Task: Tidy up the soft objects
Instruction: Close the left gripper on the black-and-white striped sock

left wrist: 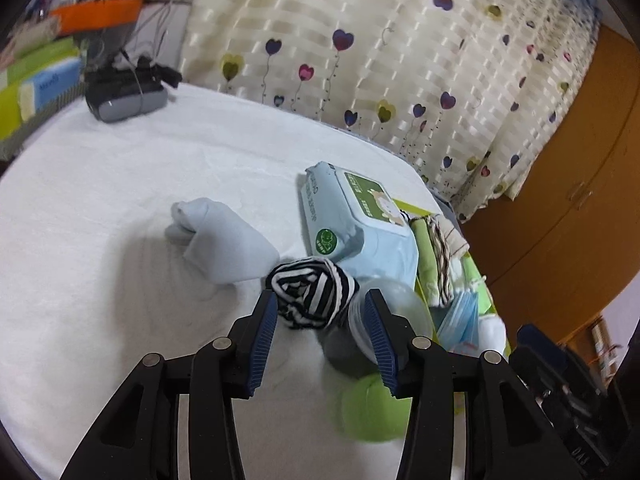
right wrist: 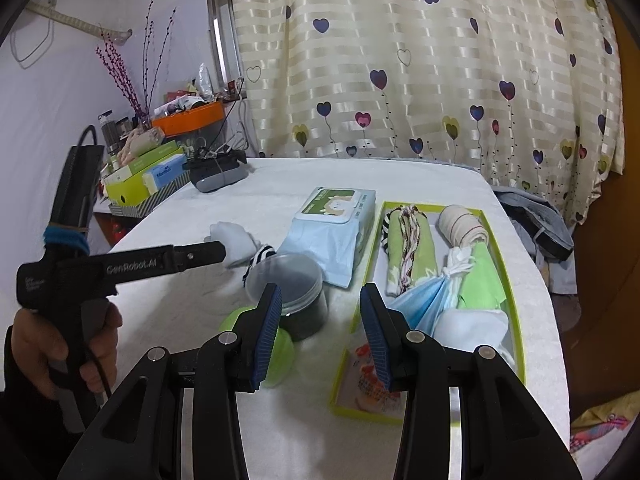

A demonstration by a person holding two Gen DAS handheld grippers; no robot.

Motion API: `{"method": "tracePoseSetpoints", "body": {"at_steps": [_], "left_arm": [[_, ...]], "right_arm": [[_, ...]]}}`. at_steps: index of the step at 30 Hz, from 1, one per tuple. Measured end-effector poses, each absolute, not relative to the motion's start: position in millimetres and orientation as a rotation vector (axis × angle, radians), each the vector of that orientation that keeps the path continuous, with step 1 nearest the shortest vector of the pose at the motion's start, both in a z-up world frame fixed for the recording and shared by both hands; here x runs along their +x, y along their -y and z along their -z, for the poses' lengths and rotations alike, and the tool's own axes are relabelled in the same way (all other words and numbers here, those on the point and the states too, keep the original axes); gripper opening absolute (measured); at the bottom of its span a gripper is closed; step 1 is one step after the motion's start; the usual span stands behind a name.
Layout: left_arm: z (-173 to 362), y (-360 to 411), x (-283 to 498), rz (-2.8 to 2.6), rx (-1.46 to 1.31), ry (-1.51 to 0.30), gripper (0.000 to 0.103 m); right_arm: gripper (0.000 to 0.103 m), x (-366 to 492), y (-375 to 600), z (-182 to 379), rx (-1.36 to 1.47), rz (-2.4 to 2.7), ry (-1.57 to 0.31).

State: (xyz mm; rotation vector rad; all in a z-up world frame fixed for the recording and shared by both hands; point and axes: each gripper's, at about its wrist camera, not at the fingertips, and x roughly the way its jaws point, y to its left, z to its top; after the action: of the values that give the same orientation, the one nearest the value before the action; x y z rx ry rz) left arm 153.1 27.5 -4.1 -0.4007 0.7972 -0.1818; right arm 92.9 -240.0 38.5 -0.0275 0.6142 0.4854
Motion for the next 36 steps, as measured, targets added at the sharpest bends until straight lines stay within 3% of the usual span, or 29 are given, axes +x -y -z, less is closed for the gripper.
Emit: {"method": "tracePoseSetpoints", "body": {"at_steps": [21,27,29,36], "left_arm": [[49.3,-29.9,207.4,0.170,-0.567,-0.939,0.048],[54.8,-27.2,210.4,0.184,-0.572,-0.949,0.024],[53.3,-25.0,209.8,0.189,-0.558,-0.943,0.009],[46.7,-25.2,205.2,0.178,-0.520,-0.921,0.004]], "right_arm": [[0.042,121.0,249.3,-28.8,0.004,-0.524,-0.625],[0.042,125.3,252.7,-26.6,0.011,-0.519,-0.629],[0.042,126.0,252.4,-26.3,0.010,-0.518,-0.631],[0.042,124.9,251.2,-27.5,0.008,-0.516,-0.629]]}}
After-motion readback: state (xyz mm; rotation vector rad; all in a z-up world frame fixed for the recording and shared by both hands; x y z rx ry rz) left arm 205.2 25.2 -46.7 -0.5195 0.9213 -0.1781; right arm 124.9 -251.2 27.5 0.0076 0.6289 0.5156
